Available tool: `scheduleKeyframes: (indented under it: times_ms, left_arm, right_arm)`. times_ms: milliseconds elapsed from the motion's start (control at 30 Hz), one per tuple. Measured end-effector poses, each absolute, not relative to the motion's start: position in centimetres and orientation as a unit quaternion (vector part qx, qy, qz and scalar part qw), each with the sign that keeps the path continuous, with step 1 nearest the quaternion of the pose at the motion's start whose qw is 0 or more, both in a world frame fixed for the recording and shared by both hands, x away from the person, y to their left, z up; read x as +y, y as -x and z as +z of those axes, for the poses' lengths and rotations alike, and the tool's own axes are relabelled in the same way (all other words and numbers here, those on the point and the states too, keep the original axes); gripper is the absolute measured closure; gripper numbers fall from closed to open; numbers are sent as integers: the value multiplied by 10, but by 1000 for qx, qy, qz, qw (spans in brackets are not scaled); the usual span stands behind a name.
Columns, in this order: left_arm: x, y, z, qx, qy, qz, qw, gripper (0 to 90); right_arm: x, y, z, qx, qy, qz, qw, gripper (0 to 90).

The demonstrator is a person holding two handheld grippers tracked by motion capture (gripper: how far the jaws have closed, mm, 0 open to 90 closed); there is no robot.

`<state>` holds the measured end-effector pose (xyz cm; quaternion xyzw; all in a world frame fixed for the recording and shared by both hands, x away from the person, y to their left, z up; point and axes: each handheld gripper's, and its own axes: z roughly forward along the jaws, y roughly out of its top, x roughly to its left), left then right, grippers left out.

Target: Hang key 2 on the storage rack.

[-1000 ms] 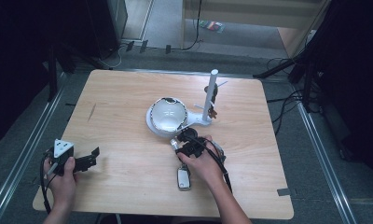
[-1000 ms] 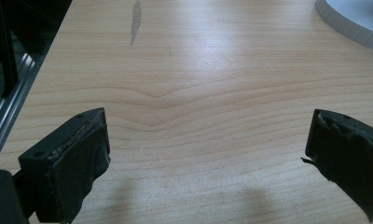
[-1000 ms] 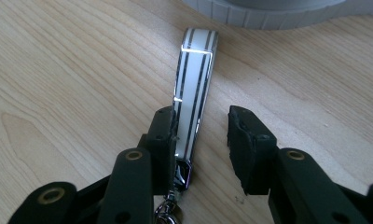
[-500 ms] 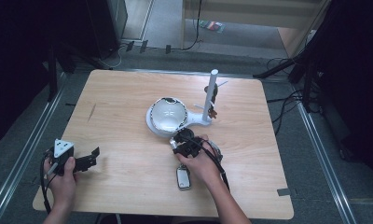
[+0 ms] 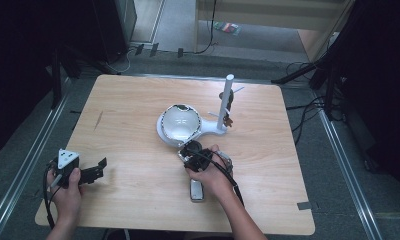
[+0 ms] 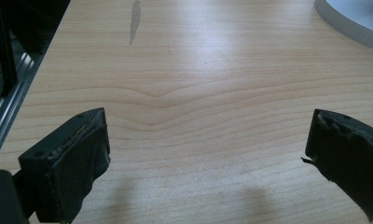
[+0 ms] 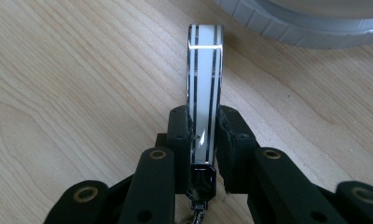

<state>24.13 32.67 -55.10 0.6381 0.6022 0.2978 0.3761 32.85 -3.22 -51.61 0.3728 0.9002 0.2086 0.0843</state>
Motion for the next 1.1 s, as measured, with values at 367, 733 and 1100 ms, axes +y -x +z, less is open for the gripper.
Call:
scheduleKeyframes:
  times_ms: [367,733,1100]
  left_arm:
    - [327,-241,-551,602,-639,298,376,0]
    - [326,-241,-551,601,-640,299,374,0]
    - [326,-241,-551,601,-640,300,374,0]
  right_arm:
    - [-45,-323,-504,886,-385,239,98,776]
    - [-69,-312,-495,858,-412,279,124,777]
    - [-89,-307,-485,837,-429,308,147,777]
